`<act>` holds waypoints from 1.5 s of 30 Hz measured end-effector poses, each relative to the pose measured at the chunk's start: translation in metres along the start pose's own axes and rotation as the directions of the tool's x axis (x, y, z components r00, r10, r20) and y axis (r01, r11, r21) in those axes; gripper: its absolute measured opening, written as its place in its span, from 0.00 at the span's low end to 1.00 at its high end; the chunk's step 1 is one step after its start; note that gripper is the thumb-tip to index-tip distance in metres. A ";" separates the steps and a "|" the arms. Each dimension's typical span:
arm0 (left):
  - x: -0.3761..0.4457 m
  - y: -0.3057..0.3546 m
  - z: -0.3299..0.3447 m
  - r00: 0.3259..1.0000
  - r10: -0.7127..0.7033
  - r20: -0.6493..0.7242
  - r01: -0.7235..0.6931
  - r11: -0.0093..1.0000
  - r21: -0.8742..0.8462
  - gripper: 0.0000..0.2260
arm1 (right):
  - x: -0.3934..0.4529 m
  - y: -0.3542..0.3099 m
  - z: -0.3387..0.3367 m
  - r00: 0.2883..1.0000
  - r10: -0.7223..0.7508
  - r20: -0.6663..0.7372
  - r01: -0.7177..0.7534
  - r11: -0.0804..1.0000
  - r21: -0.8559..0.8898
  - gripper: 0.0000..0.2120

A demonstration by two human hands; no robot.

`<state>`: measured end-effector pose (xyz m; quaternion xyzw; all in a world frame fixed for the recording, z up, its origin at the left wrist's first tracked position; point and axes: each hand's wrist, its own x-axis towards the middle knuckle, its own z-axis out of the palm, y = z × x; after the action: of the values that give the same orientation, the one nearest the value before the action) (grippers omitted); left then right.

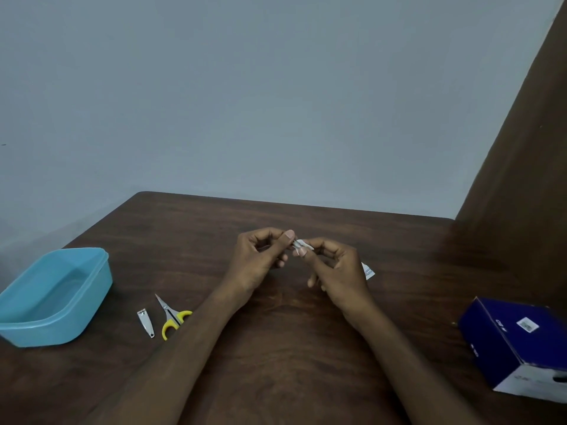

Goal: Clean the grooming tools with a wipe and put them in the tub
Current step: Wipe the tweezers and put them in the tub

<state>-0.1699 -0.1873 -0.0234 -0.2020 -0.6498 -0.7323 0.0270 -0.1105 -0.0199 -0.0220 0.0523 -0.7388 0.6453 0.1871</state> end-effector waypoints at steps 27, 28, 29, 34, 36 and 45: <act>0.005 -0.002 -0.001 0.966 -0.009 -0.257 0.014 1.000 0.016 0.12 | 0.005 0.007 -0.006 0.935 -0.012 -0.356 -0.063 0.978 -0.197 0.04; 0.005 -0.003 -0.002 0.961 0.013 -0.276 0.008 0.997 0.077 0.12 | 0.005 0.007 -0.009 0.920 -0.032 -0.391 -0.066 0.970 -0.234 0.05; 0.005 -0.003 -0.002 0.957 0.038 -0.287 0.001 0.991 0.136 0.12 | 0.004 0.007 -0.011 0.915 -0.070 -0.397 -0.051 0.957 -0.286 0.06; -0.003 0.001 0.000 0.968 0.130 -0.216 -0.052 0.941 0.335 0.12 | -0.003 0.007 -0.002 0.923 -0.344 -0.171 0.220 0.838 -0.499 0.04; -0.005 0.003 0.002 0.972 0.154 -0.177 -0.080 0.927 0.365 0.11 | -0.004 0.006 0.001 0.918 -0.384 -0.097 0.281 0.805 -0.522 0.03; -0.006 0.005 0.002 0.973 0.201 -0.115 -0.128 0.882 0.454 0.11 | -0.003 0.012 -0.003 0.923 -0.382 -0.044 0.265 0.715 -0.647 0.03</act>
<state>-0.1622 -0.1871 -0.0211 -0.1861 -0.7756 -0.5738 0.1860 -0.1114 -0.0157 -0.0340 0.0587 -0.8712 0.3199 0.3678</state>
